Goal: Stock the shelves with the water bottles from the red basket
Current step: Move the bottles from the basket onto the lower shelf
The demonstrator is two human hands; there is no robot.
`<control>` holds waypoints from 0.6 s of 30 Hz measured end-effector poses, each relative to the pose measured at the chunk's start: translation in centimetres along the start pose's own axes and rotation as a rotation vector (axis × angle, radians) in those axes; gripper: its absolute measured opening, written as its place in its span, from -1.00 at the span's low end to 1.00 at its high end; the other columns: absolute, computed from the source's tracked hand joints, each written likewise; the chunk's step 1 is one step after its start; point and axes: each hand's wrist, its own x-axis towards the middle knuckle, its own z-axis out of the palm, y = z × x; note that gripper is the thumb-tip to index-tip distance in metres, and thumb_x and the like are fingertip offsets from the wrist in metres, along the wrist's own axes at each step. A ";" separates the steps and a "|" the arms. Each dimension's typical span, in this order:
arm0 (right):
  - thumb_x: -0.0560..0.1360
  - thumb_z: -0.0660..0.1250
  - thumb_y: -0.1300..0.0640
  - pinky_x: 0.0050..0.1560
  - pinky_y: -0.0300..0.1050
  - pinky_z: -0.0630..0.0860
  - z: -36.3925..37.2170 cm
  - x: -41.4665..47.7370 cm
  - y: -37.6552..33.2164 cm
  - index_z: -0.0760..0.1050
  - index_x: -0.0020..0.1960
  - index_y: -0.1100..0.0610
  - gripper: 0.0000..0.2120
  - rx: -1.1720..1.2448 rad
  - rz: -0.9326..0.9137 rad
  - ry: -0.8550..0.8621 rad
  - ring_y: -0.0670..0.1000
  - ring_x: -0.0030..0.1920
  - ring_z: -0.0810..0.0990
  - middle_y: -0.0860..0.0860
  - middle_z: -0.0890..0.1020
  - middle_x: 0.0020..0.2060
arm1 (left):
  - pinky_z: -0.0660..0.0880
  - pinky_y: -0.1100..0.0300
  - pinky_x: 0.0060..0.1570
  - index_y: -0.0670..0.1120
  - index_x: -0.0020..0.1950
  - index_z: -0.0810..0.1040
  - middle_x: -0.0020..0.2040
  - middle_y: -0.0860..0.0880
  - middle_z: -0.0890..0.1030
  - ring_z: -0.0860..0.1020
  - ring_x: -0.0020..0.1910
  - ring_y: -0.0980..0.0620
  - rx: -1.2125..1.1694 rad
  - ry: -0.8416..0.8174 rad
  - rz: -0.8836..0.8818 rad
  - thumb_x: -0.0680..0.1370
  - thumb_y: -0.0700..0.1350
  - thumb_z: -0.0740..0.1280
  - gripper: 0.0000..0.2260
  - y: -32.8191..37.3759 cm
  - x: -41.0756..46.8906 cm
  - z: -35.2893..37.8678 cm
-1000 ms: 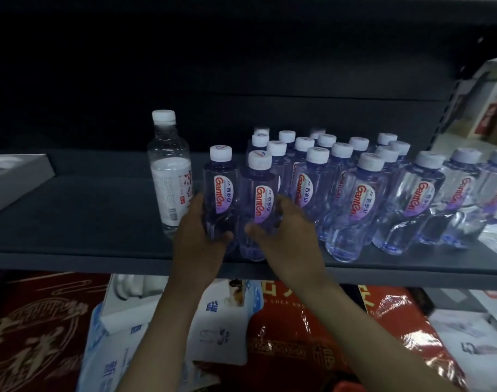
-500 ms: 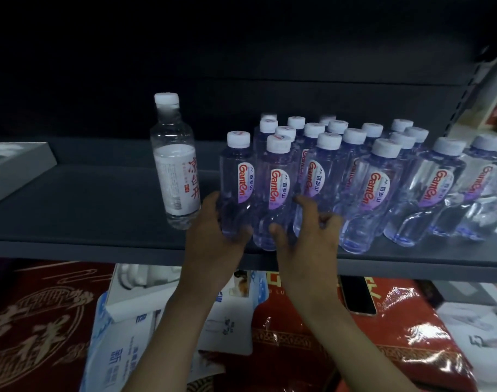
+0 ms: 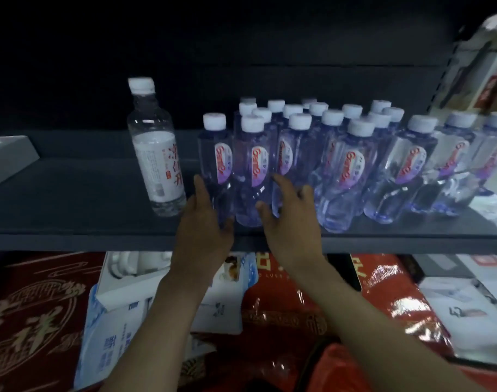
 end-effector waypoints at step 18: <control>0.52 0.38 0.03 0.14 -0.15 0.47 -23.8 -23.0 22.7 0.51 0.32 0.12 -0.60 -0.750 0.636 -0.866 0.14 0.25 0.57 0.10 0.60 0.26 | 0.39 0.05 0.32 -0.04 0.44 0.33 0.34 -0.10 0.45 0.42 0.34 -0.12 0.473 -1.060 0.362 0.54 0.03 0.28 -0.52 8.0 -24.3 19.3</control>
